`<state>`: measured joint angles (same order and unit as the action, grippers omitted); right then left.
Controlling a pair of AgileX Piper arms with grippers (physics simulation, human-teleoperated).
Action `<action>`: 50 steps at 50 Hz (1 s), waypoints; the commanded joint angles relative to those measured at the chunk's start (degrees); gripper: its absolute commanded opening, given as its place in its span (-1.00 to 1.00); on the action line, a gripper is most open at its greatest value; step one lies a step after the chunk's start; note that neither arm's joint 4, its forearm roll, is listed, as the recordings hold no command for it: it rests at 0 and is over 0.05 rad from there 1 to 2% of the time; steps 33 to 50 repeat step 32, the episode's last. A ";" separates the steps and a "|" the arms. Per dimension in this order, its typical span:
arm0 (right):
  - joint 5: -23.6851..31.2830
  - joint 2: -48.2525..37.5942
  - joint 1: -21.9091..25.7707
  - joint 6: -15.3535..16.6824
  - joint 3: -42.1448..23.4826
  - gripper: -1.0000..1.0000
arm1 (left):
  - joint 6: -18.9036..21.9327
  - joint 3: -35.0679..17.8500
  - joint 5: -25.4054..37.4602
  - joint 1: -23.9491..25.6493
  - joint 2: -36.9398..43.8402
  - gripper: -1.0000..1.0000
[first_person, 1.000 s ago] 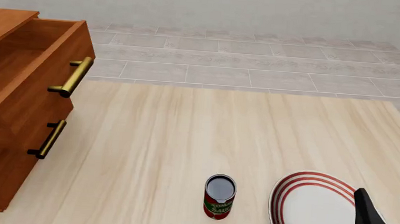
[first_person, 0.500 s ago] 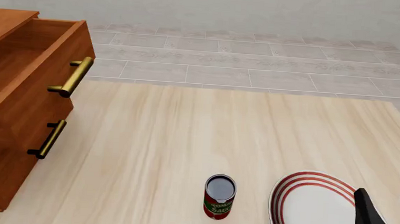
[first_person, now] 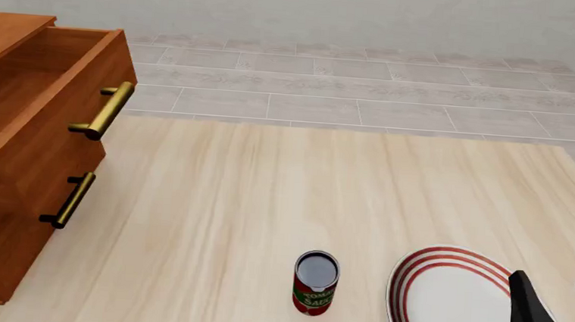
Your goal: Put the bowl on top of the cabinet.
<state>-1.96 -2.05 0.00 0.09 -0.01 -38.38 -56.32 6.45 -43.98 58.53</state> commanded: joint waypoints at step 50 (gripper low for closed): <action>0.01 0.01 -0.01 0.00 0.00 1.00 | -0.89 -0.14 6.26 6.13 -21.84 1.00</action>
